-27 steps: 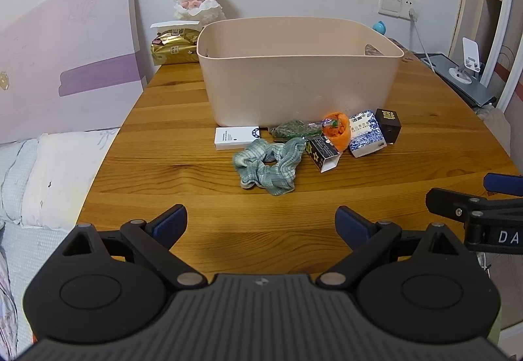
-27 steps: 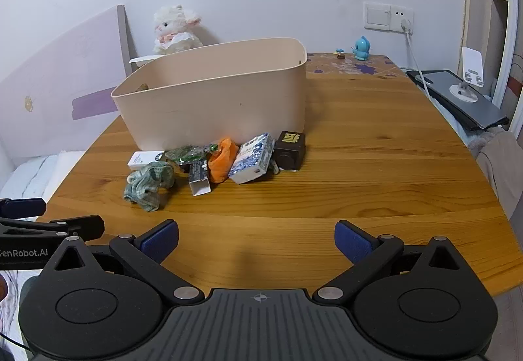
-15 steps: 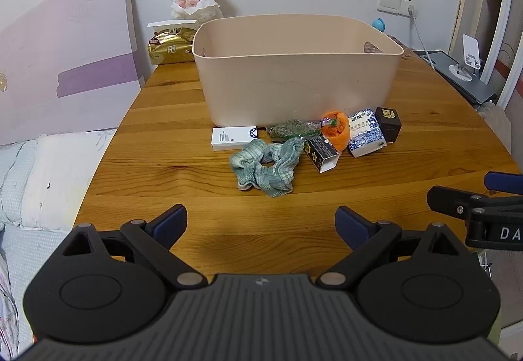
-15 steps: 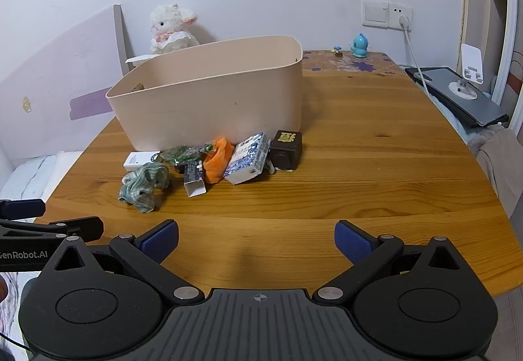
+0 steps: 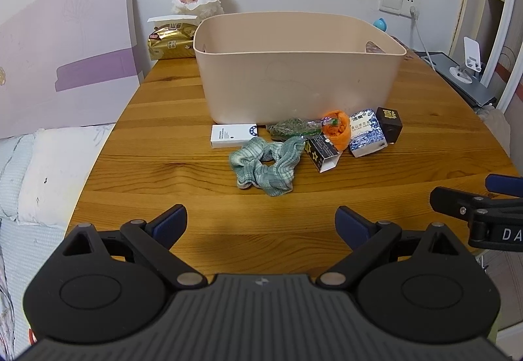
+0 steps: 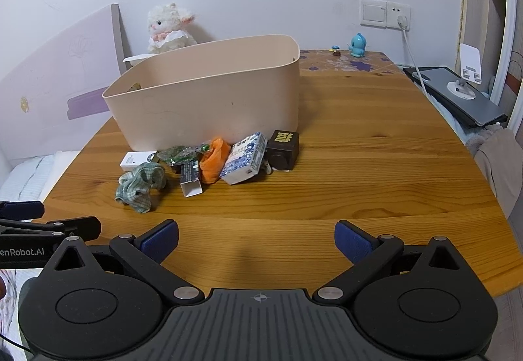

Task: Organize objects
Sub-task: 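Move both tools toward the items in front of the basket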

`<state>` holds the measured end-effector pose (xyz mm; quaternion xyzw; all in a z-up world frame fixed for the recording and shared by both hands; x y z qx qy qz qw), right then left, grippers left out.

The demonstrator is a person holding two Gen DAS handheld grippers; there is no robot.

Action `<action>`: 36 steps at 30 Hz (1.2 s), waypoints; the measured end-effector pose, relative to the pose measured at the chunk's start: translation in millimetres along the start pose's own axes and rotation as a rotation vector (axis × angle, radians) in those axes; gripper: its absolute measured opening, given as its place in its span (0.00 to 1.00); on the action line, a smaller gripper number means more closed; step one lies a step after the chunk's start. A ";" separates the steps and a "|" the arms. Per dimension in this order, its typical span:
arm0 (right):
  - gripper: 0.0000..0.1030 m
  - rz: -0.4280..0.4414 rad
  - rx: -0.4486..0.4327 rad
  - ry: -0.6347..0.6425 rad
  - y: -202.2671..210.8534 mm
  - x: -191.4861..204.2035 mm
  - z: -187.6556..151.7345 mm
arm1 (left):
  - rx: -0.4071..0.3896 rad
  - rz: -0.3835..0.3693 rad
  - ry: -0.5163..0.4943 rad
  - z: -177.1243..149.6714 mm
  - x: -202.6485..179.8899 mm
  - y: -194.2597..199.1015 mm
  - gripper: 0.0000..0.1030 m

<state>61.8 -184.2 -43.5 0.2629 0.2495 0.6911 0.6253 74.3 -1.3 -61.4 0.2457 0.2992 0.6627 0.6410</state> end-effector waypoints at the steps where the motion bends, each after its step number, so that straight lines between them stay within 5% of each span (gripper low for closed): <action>1: 1.00 -0.001 0.001 0.000 -0.4 -0.5 0.1 | 0.001 0.000 0.000 0.2 -0.1 -0.5 0.95; 36: 1.00 -0.064 0.026 -0.012 -34.3 -31.4 17.4 | 0.030 -0.005 0.003 13.8 -5.6 -42.3 0.95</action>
Point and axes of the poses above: each gripper's, at about its wrist camera, not at the fingertips, and y roughly against the way its jaws point, x to its left, z to its top, the point moved 8 cm from there along -y, roughly the way its jaws point, and after that the axes turned 7 degrees about y, right-handed, at the moved point
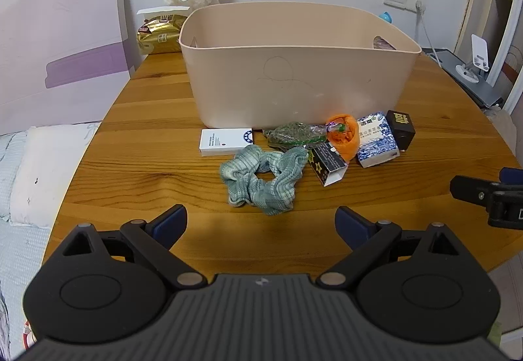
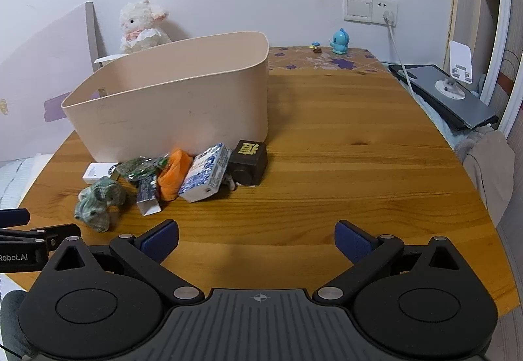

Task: Organize objects
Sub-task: 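Move both tools toward the items in front of the basket, then grasp the green plaid scrunchie with left tool while right tool grasps the black box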

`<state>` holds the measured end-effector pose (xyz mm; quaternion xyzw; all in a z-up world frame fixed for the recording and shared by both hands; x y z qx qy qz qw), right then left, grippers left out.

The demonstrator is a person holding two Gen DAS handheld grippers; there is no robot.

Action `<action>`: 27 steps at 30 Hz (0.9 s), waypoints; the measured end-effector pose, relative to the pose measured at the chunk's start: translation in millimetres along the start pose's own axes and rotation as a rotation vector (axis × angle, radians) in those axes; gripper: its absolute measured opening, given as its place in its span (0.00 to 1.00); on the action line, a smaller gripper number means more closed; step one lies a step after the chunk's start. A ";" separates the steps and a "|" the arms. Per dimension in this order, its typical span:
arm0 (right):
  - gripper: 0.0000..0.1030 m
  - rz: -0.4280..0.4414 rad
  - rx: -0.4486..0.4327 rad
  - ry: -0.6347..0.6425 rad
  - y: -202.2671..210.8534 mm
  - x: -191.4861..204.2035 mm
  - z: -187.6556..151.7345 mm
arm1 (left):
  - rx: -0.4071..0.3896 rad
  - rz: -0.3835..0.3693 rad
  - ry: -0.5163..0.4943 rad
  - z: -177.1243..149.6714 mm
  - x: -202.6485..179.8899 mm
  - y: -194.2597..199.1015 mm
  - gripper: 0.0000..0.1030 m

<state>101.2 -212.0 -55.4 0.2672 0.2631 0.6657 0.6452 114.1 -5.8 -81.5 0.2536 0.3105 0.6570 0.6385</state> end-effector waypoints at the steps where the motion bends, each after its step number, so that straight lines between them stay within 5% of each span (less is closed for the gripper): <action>1: 1.00 -0.001 0.002 0.000 -2.4 -0.6 0.8 | 0.003 0.003 0.000 1.0 0.2 -3.1 0.95; 27: 0.96 -0.045 0.026 0.066 -100.3 -7.2 50.5 | 0.078 -0.021 0.028 26.3 9.6 -74.4 0.88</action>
Point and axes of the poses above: each gripper's, at about its wrist camera, not at the fingertips, and y roughly against the way its jaws point, x to its left, z to its top, the point moved 8 cm from there along -y, roughly the way its jaws point, and after that the axes turned 7 degrees about y, right-handed, at the moved point
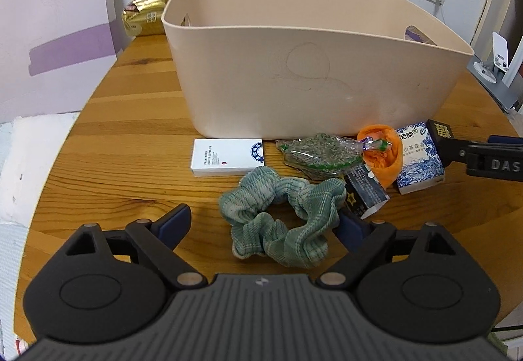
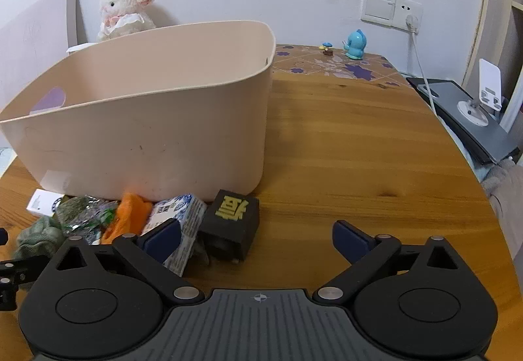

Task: Organize objects
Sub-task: 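Grasp the green plaid scrunchie with left tool while right tool grasps the black box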

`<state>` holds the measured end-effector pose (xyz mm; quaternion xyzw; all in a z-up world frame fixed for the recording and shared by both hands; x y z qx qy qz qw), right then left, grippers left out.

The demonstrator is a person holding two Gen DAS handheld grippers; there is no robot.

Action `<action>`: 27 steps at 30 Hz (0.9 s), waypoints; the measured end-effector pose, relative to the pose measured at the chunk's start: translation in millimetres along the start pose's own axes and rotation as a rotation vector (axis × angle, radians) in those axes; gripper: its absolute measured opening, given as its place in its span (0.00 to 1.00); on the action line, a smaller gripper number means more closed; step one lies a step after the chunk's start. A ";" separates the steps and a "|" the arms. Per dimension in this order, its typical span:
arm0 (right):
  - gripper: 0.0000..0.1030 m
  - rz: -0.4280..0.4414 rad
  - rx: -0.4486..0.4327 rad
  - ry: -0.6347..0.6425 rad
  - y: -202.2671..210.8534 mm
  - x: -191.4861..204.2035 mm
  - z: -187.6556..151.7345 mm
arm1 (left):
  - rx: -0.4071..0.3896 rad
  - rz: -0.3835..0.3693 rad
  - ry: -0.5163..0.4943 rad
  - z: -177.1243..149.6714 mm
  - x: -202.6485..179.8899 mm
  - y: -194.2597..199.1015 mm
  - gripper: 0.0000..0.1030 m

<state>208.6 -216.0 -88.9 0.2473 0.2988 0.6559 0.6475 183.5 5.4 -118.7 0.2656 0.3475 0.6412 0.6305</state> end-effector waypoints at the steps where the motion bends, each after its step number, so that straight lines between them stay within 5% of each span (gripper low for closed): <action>1: 0.91 -0.007 0.008 0.002 -3.1 -0.4 0.3 | 0.012 -0.014 0.010 0.1 -0.3 -2.0 0.85; 9: 0.75 0.018 0.012 -0.033 -14.0 -4.7 -1.9 | 0.025 -0.038 0.001 -0.2 -4.6 -10.4 0.64; 16: 0.28 0.035 0.001 -0.016 -12.0 1.9 0.1 | 0.003 -0.034 -0.041 -2.1 -8.4 -6.3 0.34; 20: 0.28 0.046 0.010 -0.025 -6.2 1.7 -3.8 | -0.009 -0.031 -0.046 -4.3 -6.4 -0.2 0.24; 27: 0.28 0.045 -0.005 -0.034 22.5 -2.4 -8.5 | -0.031 -0.044 -0.048 -8.3 -6.1 17.5 0.20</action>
Point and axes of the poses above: each gripper's, at about its wrist camera, not at the fingertips, and y roughly against the way its jaws point, x to its left, z to its top, the point moved 8 cm from there along -y, roughly the way its jaws point, and after that the axes turned 7 degrees about y, right-handed, at the moved point
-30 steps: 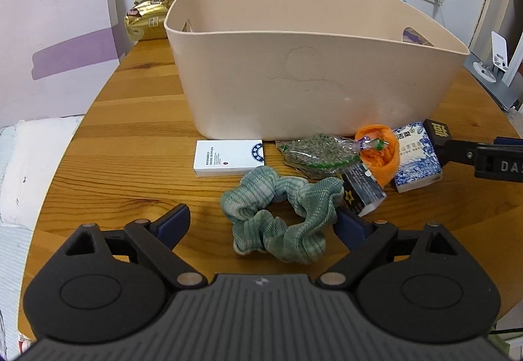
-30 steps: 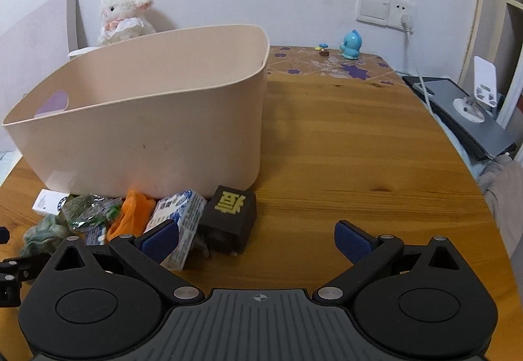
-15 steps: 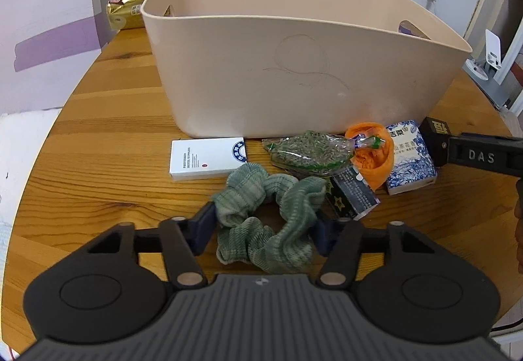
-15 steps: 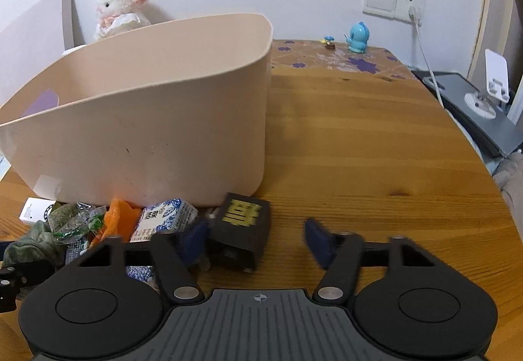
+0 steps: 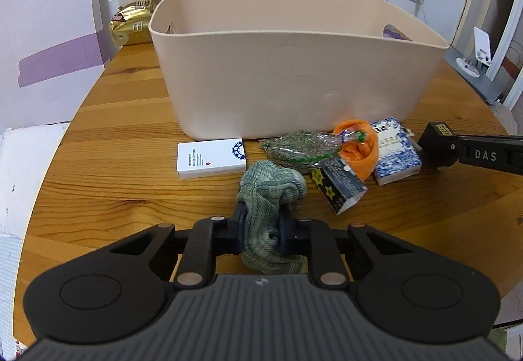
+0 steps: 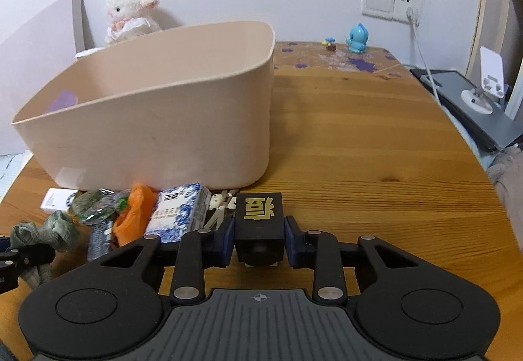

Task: Organize objects
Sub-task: 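Grasp the green plaid scrunchie with left tool while right tool grasps the black box, then drop the scrunchie into the basket with left tool while right tool drops the black box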

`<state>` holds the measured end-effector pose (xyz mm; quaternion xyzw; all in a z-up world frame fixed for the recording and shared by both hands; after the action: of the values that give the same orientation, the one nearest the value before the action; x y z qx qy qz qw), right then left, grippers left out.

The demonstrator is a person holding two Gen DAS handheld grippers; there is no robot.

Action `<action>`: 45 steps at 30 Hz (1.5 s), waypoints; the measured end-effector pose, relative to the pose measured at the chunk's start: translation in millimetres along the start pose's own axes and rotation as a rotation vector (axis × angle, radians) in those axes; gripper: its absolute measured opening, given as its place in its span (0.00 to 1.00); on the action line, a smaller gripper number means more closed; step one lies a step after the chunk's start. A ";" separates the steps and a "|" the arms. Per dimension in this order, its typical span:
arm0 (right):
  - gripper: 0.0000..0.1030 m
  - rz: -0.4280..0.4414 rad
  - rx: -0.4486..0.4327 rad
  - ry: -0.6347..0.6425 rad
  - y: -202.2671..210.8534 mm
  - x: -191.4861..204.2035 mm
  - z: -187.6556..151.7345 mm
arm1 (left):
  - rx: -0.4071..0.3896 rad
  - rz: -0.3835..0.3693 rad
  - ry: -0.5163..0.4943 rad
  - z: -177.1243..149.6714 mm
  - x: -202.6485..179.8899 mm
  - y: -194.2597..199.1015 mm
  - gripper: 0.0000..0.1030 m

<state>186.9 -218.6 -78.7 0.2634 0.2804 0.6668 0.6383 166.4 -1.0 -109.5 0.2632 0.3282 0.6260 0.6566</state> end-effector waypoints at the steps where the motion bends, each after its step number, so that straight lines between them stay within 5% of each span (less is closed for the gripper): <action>1: 0.28 -0.002 -0.010 0.003 6.6 0.4 1.4 | -0.005 -0.004 0.002 0.1 -0.6 3.2 0.19; 15: 0.28 -0.018 -0.262 0.071 107.8 29.8 55.3 | -0.200 -0.029 0.004 41.9 -0.8 77.0 0.16; 25: 0.28 -0.025 -0.343 0.134 99.4 52.2 109.9 | -0.338 0.005 0.003 111.1 -4.5 87.0 0.16; 33: 0.28 -0.021 -0.310 0.150 47.8 62.2 132.6 | -0.276 0.023 -0.023 139.7 -16.8 25.1 0.16; 45: 0.28 -0.016 -0.185 0.172 -23.9 63.2 134.0 | -0.147 0.032 -0.053 140.5 -21.4 -52.9 0.16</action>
<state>295.8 -149.7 -1.8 0.1432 0.2736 0.7047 0.6388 307.7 -17.2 -56.6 0.2362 0.2596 0.6515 0.6726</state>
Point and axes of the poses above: each gripper's, at about its wrist camera, not at the fingertips, and y roughly against the way its jaws point, x to its left, z to its top, the point moved 8 cm from there along -y, roughly the way its jaws point, and after that the axes turned 7 degrees about y, right-handed, at the moved point
